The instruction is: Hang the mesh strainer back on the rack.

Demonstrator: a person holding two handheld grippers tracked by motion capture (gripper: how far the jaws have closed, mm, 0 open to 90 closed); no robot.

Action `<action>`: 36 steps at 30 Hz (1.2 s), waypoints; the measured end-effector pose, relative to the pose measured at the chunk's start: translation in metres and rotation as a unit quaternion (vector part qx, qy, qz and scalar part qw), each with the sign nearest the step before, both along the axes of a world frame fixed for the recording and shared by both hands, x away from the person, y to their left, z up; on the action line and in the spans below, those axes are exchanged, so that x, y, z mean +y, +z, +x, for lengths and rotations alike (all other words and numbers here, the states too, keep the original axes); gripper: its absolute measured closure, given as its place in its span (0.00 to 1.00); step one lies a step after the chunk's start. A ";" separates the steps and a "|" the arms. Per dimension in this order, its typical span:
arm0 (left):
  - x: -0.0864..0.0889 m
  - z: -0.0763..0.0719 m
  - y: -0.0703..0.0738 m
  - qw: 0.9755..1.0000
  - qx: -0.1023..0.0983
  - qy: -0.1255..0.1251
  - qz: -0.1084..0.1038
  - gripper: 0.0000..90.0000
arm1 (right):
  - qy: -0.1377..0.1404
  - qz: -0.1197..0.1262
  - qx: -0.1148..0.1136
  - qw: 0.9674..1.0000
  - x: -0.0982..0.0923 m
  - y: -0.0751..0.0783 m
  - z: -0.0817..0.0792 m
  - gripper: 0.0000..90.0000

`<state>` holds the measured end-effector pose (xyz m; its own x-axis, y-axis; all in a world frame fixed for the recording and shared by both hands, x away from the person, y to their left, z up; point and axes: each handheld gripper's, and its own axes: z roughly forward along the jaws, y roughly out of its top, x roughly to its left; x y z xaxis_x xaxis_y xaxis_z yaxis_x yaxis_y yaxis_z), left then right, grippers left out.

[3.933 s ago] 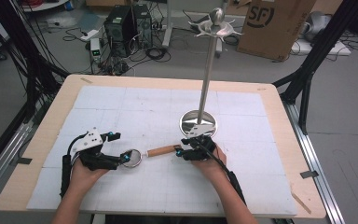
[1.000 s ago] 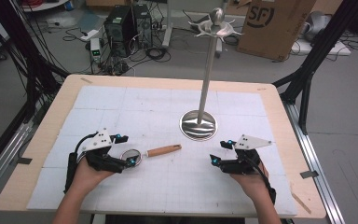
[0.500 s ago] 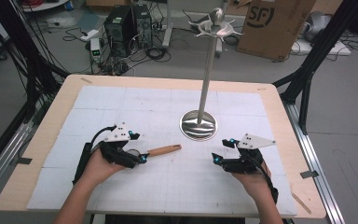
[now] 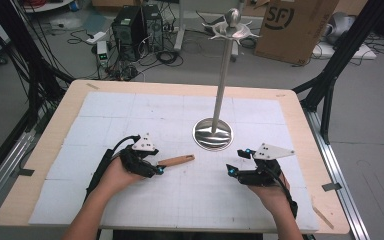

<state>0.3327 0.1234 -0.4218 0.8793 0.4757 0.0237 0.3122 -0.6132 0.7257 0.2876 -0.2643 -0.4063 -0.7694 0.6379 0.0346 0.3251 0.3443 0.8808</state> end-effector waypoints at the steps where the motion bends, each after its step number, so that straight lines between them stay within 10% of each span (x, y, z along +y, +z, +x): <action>1: -0.002 0.000 0.000 1.000 0.001 -0.002 0.004 0.42 | 0.000 0.000 0.003 1.000 0.000 0.000 0.000 0.35; 15: -0.010 0.002 -0.007 0.999 0.008 -0.010 0.043 0.71 | 0.001 -0.007 0.003 1.000 0.001 -0.001 0.000 0.35; 36: -0.014 0.001 -0.008 0.997 0.025 0.002 0.067 0.75 | 0.001 -0.005 0.003 1.000 0.001 -0.001 0.000 0.35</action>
<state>0.3338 0.1092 -0.4299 0.8790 0.4748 0.0441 0.3480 -0.7020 0.6213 0.2877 -0.2634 -0.4070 -0.7704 0.6368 0.0319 0.3293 0.3545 0.8751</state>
